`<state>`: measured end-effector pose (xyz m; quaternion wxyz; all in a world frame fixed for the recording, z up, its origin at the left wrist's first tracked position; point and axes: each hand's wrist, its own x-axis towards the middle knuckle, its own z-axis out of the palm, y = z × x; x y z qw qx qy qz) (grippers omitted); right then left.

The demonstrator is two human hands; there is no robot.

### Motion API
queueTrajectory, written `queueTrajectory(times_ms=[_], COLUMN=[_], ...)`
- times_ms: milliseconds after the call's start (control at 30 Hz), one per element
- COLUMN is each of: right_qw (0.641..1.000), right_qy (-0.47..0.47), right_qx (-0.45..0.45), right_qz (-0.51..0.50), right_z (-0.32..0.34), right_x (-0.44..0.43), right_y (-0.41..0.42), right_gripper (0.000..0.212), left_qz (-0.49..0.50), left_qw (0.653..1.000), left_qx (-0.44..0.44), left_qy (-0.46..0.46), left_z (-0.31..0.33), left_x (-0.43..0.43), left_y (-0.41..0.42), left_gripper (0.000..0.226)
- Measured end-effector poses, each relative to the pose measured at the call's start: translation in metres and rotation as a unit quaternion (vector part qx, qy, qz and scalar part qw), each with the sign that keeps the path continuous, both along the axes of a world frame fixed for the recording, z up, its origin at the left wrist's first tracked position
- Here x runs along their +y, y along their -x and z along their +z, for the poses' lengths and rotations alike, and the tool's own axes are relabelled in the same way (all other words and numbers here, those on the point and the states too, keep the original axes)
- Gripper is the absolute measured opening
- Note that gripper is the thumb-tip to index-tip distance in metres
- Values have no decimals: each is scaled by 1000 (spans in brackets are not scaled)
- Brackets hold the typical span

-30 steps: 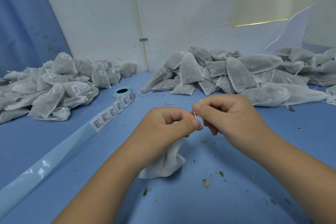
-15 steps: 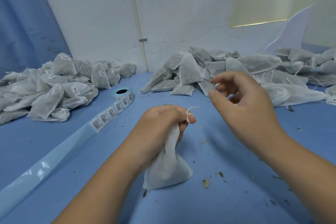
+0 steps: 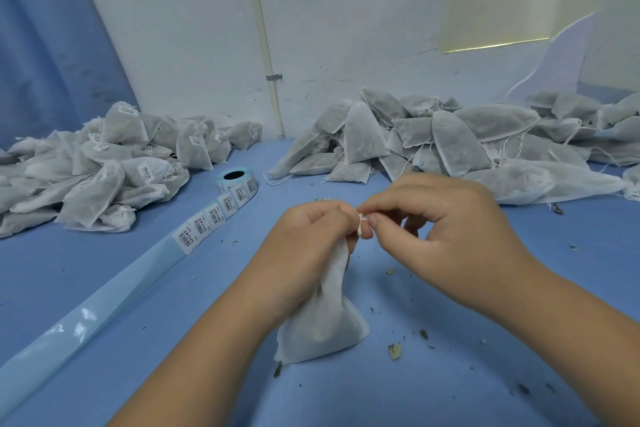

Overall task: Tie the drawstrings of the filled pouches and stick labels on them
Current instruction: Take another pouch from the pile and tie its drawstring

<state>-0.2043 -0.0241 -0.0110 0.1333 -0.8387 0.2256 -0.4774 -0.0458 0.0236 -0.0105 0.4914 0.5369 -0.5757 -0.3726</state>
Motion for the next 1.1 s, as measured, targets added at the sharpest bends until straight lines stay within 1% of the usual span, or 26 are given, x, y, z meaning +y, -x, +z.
queueTrajectory(times_ms=[100, 233, 300, 533, 700, 800, 900, 933, 1033, 1100], right_qw=[998, 988, 982, 967, 967, 972, 972, 972, 974, 975], right_qy=[-56, -147, -184, -254, -253, -230, -226, -225, -216, -209], right_qx=[12, -29, -35, -14, 19, 47, 57, 62, 74, 78], right_qz=[4, 19, 21, 31, 8, -13, -9, -8, -9, -9], right_z=[0, 1, 3, 6, 3, 2, 1, 1, 0, 0], right_x=[-2, 0, 1, 0, -3, -3, -3, -3, -4, -5], right_y=[-1, 1, 0, 3, 2, 1, 1, 1, 2, 2], right_gripper=[20, 17, 15, 8, 8, 12, 14, 14, 12, 11], left_qz=[2, 6, 9, 13, 15, 3, -20, -25, -22, -7], left_qw=[1000, 1000, 1000, 999, 996, 995, 995, 995, 997, 998], left_qx=[6, 3, -8, -44, -84, -100, -97, -92, -67, -62], left_qy=[-2, -1, 4, 18, 19, 17, -1, -5, -18, -21], left_z=[-1, -2, -1, -2, -4, -6, -5, -5, -3, -3], left_x=[-1, -2, -1, 0, -2, -2, -1, -1, -1, -1], left_y=[-1, -1, 0, 0, 0, -2, -4, -4, -2, -1], left_gripper=[17, 17, 17, 19, 21, 37, 42, 40, 20, 16])
